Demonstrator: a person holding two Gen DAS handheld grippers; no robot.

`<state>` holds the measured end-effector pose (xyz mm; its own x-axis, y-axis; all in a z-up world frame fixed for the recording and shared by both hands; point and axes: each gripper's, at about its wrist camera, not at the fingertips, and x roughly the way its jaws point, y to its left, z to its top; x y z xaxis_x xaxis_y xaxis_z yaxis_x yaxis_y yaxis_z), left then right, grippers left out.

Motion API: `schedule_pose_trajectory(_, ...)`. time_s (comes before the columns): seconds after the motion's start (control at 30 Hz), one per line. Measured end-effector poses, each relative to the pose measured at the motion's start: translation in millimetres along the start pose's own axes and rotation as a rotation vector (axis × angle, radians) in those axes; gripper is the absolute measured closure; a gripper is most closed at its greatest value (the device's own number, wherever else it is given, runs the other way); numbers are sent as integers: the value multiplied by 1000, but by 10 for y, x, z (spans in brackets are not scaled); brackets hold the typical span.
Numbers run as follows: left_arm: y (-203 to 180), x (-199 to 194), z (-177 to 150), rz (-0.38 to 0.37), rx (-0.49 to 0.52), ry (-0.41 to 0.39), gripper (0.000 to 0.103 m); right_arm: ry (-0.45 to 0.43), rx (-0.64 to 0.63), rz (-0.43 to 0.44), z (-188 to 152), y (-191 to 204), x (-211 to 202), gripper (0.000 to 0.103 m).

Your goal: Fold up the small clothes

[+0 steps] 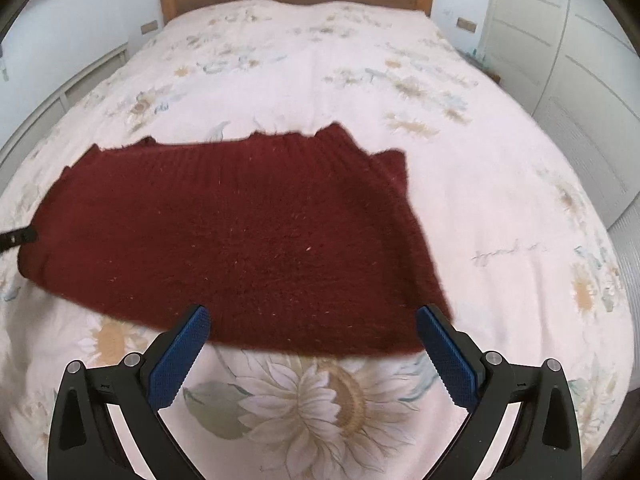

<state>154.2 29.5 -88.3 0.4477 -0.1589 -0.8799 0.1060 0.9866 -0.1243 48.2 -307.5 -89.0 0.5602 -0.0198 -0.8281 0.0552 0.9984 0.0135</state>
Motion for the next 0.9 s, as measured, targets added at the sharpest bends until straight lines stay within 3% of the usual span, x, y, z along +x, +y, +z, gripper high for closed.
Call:
schedule_pose_trajectory(0.23,504,54,194,10,-101,36,1,-12,-19,-64,-92,-68,-189,0)
schedule_pose_trajectory(0.4,829,322,128,-26,-193,139,1,6,-8,-76,-195,-163,-202,0)
schedule_pose_trajectory(0.9,582,639,50,-177,-173,214,2,48,39,-62,-334,-268,-87,0)
